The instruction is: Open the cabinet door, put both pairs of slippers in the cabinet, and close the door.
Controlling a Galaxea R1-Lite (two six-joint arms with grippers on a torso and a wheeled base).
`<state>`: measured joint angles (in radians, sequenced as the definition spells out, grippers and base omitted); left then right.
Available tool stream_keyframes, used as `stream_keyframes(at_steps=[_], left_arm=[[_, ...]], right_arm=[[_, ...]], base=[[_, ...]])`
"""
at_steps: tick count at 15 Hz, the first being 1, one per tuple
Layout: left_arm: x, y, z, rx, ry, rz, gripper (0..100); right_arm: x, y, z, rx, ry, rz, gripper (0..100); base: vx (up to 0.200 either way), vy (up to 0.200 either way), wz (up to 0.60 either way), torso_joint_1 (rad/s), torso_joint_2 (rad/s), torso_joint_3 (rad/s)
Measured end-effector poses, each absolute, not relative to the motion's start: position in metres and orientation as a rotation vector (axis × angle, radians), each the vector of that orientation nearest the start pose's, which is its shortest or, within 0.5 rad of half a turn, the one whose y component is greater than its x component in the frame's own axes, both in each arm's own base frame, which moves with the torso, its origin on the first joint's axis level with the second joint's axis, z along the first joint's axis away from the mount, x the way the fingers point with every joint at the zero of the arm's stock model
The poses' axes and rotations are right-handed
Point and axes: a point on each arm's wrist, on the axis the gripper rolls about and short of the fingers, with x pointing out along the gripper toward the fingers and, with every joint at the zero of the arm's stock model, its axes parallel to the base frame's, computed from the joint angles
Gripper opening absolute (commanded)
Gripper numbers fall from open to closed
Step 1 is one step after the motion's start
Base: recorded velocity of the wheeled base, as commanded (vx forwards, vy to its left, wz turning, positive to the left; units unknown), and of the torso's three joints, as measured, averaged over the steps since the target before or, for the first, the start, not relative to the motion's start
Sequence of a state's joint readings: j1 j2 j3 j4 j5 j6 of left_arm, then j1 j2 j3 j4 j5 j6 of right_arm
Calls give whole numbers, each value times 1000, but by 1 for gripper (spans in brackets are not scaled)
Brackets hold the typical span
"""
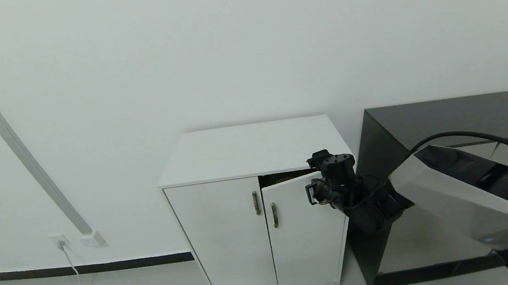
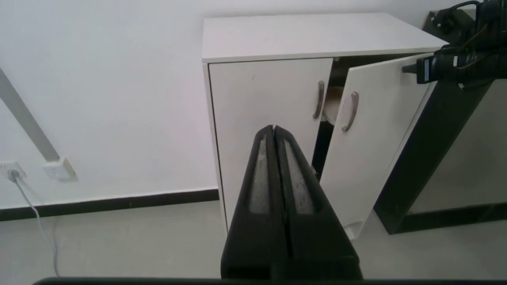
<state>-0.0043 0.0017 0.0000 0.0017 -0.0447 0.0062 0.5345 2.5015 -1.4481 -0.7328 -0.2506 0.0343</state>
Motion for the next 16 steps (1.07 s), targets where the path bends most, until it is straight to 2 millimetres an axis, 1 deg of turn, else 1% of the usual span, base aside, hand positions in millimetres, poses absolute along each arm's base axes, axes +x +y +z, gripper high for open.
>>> stream_keyframes(at_steps=[2, 6, 8, 16], left_arm=[[-23, -1, 75, 6, 3, -50, 0], [-23, -1, 75, 6, 3, -49, 0], [-23, -1, 75, 6, 3, -49, 0], [-23, -1, 75, 6, 3, -49, 0]], right_arm=[[426, 247, 32, -84, 295, 278, 0], [422, 258, 29, -83, 287, 301, 0], [424, 262, 28, -83, 277, 304, 0], [434, 268, 19, -78, 260, 301, 0]], base=[[0, 0, 0, 0, 0, 0], [0, 0, 0, 0, 0, 0], [0, 0, 0, 0, 0, 0], [0, 0, 0, 0, 0, 0]])
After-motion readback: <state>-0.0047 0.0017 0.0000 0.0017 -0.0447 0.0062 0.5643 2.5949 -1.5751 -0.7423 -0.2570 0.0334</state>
